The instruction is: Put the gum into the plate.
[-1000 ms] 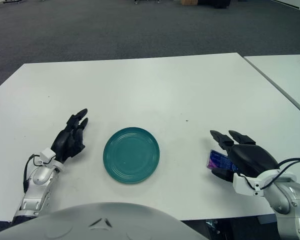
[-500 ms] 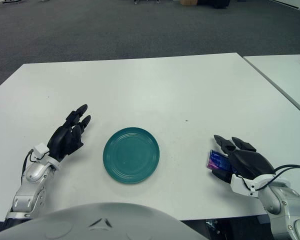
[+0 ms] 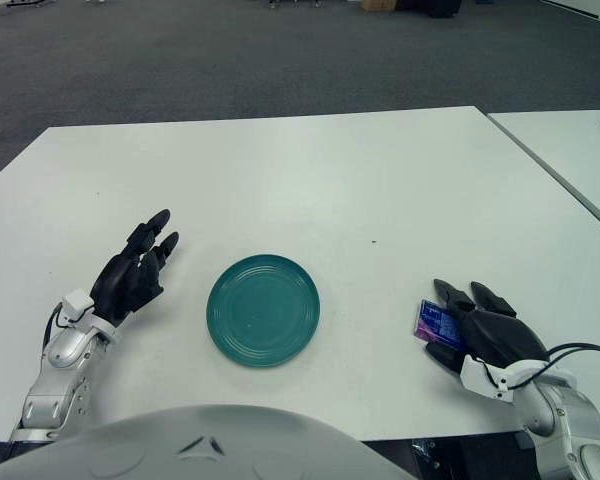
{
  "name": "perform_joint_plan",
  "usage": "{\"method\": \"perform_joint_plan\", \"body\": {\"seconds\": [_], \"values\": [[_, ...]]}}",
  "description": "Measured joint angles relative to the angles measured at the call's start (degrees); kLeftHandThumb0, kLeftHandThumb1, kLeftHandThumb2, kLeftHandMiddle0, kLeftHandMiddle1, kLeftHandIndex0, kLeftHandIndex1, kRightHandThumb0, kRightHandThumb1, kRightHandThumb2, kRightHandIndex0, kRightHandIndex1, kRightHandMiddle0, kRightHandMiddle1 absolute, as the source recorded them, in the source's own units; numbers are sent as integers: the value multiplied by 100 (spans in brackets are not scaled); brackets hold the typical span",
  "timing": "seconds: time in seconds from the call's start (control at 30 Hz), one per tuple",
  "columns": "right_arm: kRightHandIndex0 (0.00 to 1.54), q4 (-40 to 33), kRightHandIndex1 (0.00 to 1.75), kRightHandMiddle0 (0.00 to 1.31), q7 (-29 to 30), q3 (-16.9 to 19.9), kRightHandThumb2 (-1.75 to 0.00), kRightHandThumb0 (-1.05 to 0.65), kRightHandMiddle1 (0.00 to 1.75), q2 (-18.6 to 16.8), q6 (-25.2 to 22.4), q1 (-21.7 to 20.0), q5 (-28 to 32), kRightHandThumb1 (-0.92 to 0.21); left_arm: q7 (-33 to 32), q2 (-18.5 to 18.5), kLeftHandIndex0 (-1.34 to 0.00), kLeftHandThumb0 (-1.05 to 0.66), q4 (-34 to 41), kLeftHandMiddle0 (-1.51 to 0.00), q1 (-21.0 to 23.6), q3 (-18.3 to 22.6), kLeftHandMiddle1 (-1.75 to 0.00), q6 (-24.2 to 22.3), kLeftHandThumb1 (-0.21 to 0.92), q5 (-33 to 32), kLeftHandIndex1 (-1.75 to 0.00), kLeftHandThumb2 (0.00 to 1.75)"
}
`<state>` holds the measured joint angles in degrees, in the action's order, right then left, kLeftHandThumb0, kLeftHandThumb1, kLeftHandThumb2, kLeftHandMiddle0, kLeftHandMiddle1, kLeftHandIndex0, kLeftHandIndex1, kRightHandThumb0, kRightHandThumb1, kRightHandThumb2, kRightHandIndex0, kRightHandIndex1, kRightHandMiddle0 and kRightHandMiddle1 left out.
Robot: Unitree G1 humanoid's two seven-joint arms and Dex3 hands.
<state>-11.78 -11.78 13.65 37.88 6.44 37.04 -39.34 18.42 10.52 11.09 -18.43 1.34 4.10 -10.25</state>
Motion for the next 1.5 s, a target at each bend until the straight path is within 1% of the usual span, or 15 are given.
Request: {"method": "perform_joint_plan", "body": {"seconds": [0.2, 0.43, 0.53, 0.57, 0.6, 0.63, 0.67, 0.7, 0.8, 0.83, 0.9, 1.0, 1.1, 1.27, 1.5], "values": [[8, 23, 3, 1, -7, -48, -82, -105, 1, 23, -285, 3, -2, -92, 203, 112, 0, -91, -5, -24, 2, 19, -1, -145, 92, -134, -24, 95], [13, -56, 4, 8, -14, -111, -80, -105, 5, 46, -539, 18, -3, -92, 266, 120, 0, -91, -22, -24, 19, 48, 0, -145, 92, -181, -24, 95], [20, -85, 2, 3, -7, -137, -77, -105, 29, 44, -625, 22, -10, -92, 264, 120, 0, -91, -41, -25, 19, 48, -1, -137, 92, -133, -28, 96], [29, -93, 6, 3, -4, -143, -75, -104, 60, 42, -652, 23, -13, -92, 262, 120, 0, -91, -50, -26, 19, 48, -1, -128, 92, -113, -30, 96], [35, -91, 9, 2, 34, -155, -74, -104, 82, 34, -679, 23, -17, -92, 261, 119, 0, -90, -69, -26, 20, 48, -1, -100, 92, -80, -32, 96], [36, -83, 27, 1, 77, -160, -73, -102, 98, 29, -694, 23, -21, -92, 260, 119, 0, -91, -83, -26, 20, 49, -1, -78, 92, -60, -34, 96], [36, -71, 59, 4, 132, -164, -71, -99, 121, 25, -713, 23, -28, -92, 260, 120, 0, -91, -98, -27, 23, 50, -1, -64, 92, -46, -35, 97], [36, -30, 81, 5, 253, -177, -69, -97, 135, 19, -715, 17, -49, -92, 260, 119, 0, -91, -118, -27, 27, 52, -1, -49, 92, -41, -36, 97], [43, 171, 119, 19, 733, -253, -61, -83, 161, 22, -646, -41, -99, -92, 267, 118, 0, -91, -178, -27, 40, 55, -1, 12, 92, -46, -36, 97], [44, 249, 123, 21, 902, -280, -61, -81, 164, 29, -612, -67, -123, -92, 270, 118, 0, -91, -198, -27, 47, 56, -1, 31, 92, -51, -37, 97], [48, 401, 134, 31, 1199, -334, -57, -74, 170, 75, -559, -129, -186, -92, 282, 117, 0, -92, -231, -26, 53, 58, 0, 70, 92, -63, -35, 97], [50, 658, 141, 35, 1577, -432, -78, -51, 173, 117, -497, -288, -232, -74, 320, 116, 0, -93, -285, -23, 54, 61, 0, 155, 92, -81, -31, 95], [51, 910, 145, 37, 1891, -548, -86, -44, 174, 129, -448, -462, -271, -67, 381, 115, 0, -94, -360, -21, 59, 60, 0, 275, 92, -85, -29, 94], [53, 1176, 150, 37, 2215, -641, -89, -41, 175, 189, -447, -603, -298, -64, 461, 114, 0, -93, -541, -20, 90, 78, 0, 470, 92, -94, -29, 91], [47, 1443, 148, 36, 2510, -691, -88, -40, 175, 237, -448, -698, -296, -66, 469, 109, 0, -89, -357, -25, 81, 116, -2, 432, 92, -206, -40, 91]]}}
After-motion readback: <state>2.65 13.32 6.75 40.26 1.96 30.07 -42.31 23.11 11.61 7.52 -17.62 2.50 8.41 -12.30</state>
